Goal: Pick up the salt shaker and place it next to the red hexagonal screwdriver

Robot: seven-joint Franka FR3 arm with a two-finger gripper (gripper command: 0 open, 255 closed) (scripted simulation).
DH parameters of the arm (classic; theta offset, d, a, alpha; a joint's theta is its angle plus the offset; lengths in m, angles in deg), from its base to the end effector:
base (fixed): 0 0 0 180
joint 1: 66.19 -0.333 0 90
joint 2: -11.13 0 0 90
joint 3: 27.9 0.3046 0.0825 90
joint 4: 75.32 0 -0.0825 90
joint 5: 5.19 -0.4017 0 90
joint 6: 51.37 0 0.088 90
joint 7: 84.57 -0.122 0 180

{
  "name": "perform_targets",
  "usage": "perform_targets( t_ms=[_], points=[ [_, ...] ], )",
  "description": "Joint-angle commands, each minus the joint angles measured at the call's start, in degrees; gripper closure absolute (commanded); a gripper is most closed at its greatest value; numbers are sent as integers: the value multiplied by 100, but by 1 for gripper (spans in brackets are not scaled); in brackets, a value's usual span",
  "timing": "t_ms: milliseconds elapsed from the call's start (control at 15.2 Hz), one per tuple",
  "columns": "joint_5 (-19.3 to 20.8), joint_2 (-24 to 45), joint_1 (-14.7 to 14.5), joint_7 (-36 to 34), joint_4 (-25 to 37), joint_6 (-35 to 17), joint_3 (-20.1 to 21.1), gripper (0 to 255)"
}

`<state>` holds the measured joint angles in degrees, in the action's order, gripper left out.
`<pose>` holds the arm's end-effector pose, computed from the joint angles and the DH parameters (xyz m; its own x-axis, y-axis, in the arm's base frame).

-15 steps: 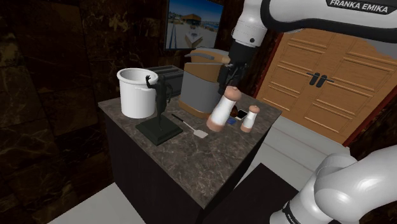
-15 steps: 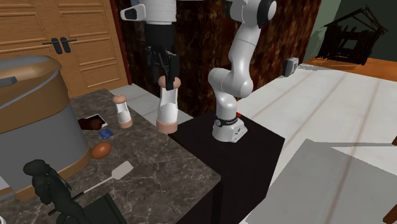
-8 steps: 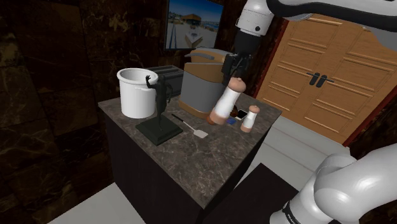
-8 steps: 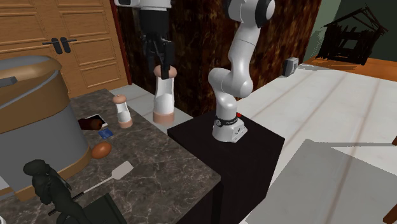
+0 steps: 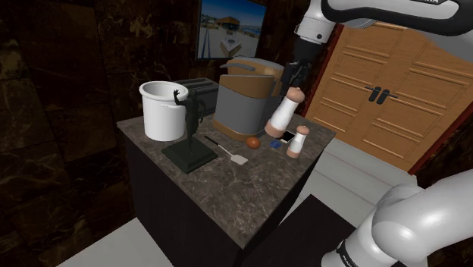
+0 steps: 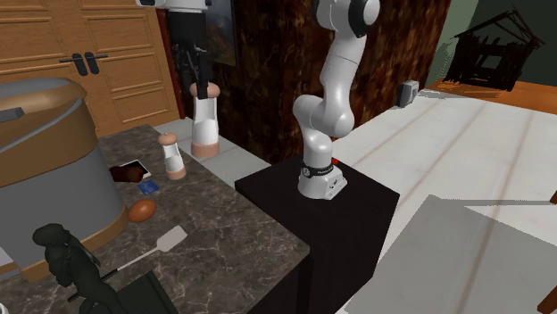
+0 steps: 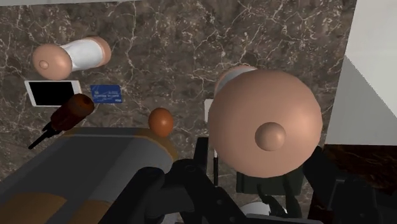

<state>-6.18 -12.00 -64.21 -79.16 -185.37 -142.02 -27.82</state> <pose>0.4485 -0.0127 0.6335 0.9959 0.0610 0.0663 0.0618 -0.9980 -0.0105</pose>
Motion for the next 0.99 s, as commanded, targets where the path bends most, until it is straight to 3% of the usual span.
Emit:
perform_targets(
  t_ms=[0,924],
  points=[
    [60,69,87,285,64,-1,-199,255],
    [106,1421,705,2253,1457,68,-1548,255]
  ],
)
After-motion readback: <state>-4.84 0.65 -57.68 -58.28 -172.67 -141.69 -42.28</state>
